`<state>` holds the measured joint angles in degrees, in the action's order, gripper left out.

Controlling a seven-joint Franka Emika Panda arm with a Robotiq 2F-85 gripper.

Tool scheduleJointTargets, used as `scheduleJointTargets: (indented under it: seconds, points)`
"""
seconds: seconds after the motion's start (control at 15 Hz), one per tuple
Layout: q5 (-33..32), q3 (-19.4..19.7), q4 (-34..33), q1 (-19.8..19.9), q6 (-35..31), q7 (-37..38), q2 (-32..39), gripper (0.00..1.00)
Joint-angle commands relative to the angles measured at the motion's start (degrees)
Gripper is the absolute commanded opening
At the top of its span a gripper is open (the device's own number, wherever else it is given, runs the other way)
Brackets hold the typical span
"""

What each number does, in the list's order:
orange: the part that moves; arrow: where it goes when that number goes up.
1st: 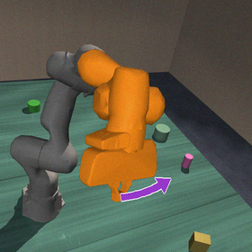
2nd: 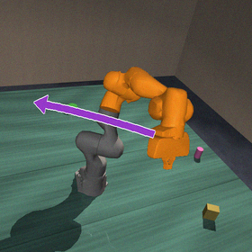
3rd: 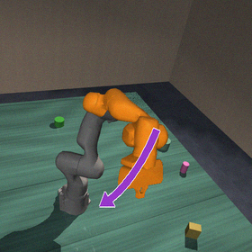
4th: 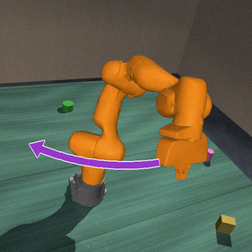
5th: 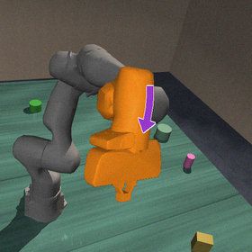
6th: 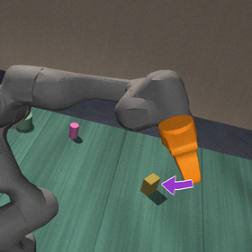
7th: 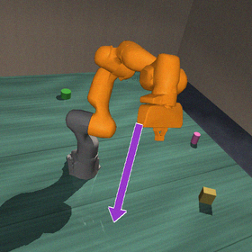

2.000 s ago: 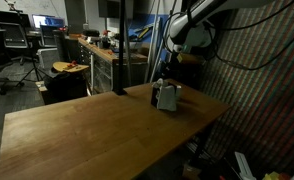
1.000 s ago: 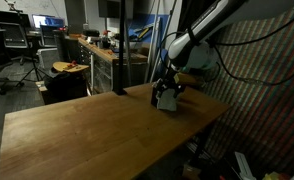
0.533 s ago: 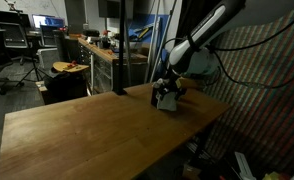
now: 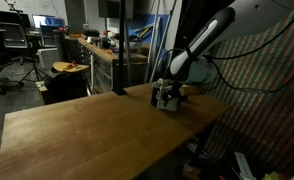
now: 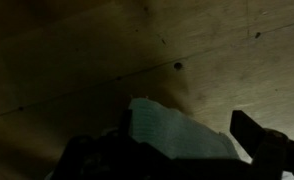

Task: Put the towel in the box

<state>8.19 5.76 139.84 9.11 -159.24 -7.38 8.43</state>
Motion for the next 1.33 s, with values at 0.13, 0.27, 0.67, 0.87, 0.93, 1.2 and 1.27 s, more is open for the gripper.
scheduleJointTargets:
  seconds: [0.13, 0.27, 0.67, 0.87, 0.93, 1.2, 1.27]
  points:
    - [-0.03, -0.16, -1.00, 1.72, -2.54, -3.92, 2.33, 1.00]
    - [-0.07, -0.24, -1.44, 2.08, -2.80, -4.56, 2.82, 1.00]
    - [0.08, -0.33, -4.22, 3.09, -5.05, -5.02, 4.57, 1.00]
    - [0.73, -0.83, -5.14, 3.85, -5.10, -5.53, 5.53, 0.66]
    - [0.85, -0.98, -5.22, 4.07, -4.99, -5.66, 5.85, 0.58]
    - [1.16, -1.48, -5.39, 4.81, -4.39, -5.47, 6.78, 0.28]
    - [1.17, -1.59, -5.34, 4.94, -4.15, -5.38, 6.81, 0.20]
